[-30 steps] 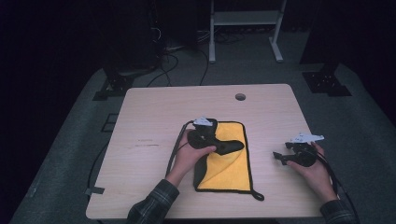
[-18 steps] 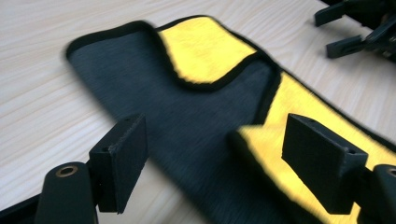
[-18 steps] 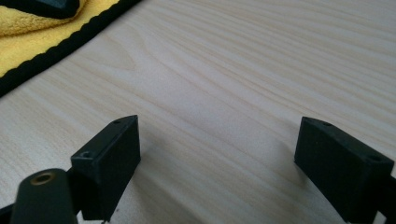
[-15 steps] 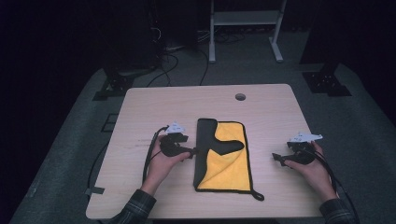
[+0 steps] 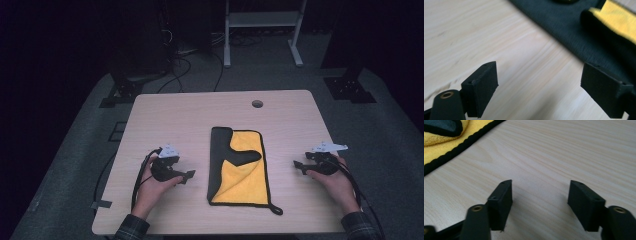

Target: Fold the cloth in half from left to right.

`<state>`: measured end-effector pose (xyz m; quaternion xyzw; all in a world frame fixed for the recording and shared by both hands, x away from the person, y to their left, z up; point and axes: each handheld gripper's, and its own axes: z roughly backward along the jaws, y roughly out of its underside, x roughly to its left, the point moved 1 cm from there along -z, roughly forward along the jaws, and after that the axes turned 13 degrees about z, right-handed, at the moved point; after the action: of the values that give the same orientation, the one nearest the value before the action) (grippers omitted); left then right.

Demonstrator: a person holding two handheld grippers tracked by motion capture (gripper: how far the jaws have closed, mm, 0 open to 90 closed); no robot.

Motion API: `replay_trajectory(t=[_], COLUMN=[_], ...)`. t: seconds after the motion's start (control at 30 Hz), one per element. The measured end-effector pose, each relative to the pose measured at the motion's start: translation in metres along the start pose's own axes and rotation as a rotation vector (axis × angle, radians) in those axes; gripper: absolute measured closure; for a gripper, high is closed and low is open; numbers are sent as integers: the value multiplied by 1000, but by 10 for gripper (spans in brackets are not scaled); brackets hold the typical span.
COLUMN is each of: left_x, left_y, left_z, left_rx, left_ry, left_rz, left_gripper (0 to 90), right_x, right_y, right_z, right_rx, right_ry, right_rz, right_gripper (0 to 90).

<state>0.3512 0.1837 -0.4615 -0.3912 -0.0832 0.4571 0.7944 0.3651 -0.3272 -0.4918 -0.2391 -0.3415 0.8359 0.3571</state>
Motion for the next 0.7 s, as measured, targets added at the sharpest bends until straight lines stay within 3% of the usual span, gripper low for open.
replay_trajectory(t=[0.17,0.33,0.47,0.57,0.7], left_x=[8,15,18,18,17], left_y=[16,25,28,30,31], left_z=[0,0,-1,-3,-4], left_rx=[39,59,40,28,19], left_ry=[-28,-49,-79,-73,-74], left_rz=[-22,-8,-44,-46,-45], left_gripper=[87,83,59,2,0], right_x=[1,2,5,9,15], right_y=[-1,-5,-11,-20,-31], right_z=[0,0,3,5,7], right_rx=[-13,-15,-31,-54,-72], right_ry=[-7,-28,-42,-59,-79], right_rz=[0,5,8,14,39], right_gripper=[485,494,513,523,526])
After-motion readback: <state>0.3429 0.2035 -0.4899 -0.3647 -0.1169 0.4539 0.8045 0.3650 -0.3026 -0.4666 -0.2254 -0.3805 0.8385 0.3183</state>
